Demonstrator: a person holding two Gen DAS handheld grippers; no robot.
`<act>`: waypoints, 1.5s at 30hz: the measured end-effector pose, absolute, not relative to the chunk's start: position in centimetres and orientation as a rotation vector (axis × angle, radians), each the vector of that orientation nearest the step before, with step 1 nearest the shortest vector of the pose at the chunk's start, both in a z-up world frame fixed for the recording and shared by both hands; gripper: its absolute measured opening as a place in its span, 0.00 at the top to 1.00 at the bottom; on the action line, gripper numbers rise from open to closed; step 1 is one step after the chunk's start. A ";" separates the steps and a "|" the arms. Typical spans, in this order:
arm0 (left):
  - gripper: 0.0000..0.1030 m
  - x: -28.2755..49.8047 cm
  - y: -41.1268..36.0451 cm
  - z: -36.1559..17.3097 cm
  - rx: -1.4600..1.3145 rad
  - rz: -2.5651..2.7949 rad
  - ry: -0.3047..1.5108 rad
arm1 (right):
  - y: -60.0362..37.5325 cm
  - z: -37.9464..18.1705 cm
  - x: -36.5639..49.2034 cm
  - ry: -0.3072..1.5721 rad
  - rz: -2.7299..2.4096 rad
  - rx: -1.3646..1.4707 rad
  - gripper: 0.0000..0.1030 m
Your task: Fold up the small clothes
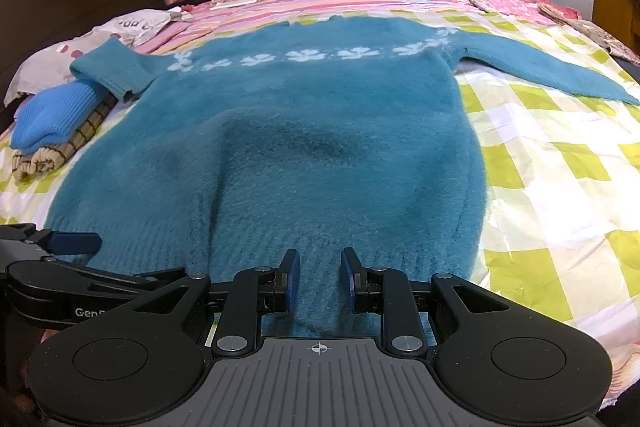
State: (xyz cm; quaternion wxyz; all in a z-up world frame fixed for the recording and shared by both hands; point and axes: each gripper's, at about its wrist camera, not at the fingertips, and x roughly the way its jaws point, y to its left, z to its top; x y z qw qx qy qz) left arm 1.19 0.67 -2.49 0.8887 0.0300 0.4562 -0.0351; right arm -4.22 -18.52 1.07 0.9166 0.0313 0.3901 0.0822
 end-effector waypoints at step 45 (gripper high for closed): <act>0.00 14.9 -17.7 4.2 0.175 -0.308 0.666 | -45.7 2.3 11.2 0.633 -0.285 0.526 0.77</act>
